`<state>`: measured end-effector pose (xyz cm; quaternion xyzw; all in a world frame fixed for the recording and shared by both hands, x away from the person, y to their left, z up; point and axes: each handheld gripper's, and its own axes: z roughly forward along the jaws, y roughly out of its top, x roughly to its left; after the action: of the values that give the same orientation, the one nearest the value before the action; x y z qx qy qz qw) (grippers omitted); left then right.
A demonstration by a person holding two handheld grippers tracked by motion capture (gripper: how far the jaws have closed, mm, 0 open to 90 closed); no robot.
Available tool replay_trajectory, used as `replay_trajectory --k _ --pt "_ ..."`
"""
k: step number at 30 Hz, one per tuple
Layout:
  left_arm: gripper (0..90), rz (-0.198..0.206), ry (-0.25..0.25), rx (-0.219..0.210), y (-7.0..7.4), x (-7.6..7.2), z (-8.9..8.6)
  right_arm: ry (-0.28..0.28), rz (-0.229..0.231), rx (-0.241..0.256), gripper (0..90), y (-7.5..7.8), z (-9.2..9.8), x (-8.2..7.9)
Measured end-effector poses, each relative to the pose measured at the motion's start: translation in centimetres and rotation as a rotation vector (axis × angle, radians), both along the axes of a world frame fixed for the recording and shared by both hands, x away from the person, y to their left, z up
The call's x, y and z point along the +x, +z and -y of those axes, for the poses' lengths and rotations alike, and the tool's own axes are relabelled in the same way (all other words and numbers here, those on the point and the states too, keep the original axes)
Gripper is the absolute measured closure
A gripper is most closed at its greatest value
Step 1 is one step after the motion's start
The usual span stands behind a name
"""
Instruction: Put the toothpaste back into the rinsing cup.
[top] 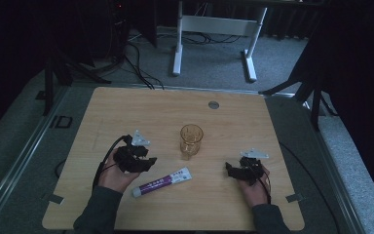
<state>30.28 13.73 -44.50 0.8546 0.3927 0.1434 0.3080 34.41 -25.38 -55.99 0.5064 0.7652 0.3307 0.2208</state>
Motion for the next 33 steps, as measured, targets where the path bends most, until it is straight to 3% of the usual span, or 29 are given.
replay_trajectory --k 16,33 --pt "54.5 -0.041 -0.081 0.055 -0.5 -0.3 0.8 0.000 0.000 0.000 20.5 0.0 0.0 0.0" --pt "54.9 -0.061 -0.107 0.072 -0.7 -0.5 1.2 0.000 0.000 0.000 20.5 0.0 0.0 0.0"
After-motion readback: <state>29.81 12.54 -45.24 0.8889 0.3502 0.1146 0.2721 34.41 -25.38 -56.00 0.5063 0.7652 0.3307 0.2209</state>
